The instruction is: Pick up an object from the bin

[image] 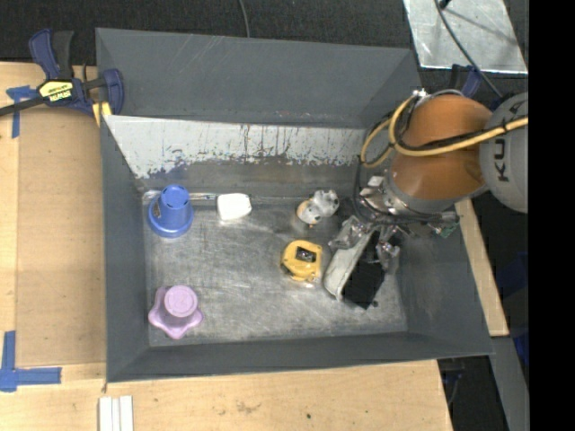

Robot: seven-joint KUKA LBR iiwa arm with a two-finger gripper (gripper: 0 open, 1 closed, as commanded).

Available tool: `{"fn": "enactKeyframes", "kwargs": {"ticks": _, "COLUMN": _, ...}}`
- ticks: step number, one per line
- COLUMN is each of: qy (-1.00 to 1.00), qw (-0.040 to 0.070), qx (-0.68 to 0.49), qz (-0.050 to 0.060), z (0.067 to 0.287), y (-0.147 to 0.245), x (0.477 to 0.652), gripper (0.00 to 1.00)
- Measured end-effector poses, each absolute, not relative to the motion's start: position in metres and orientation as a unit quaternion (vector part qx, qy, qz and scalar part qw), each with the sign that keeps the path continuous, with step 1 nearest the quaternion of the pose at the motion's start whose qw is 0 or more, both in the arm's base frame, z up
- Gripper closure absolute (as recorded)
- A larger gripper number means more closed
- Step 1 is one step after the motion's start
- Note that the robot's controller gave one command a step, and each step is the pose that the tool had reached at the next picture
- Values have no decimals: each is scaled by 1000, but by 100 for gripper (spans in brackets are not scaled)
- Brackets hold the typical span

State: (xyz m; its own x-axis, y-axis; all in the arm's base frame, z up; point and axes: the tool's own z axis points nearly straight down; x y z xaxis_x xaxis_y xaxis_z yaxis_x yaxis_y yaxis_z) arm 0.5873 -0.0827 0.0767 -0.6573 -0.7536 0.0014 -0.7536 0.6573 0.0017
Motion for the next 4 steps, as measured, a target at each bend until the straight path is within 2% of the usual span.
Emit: {"fn": "enactKeyframes", "kwargs": {"ticks": 4, "qy": -911, "qw": -2, "qx": 413, "qz": 0, "z": 149, "y": -83, "x": 588, "gripper": 100}}
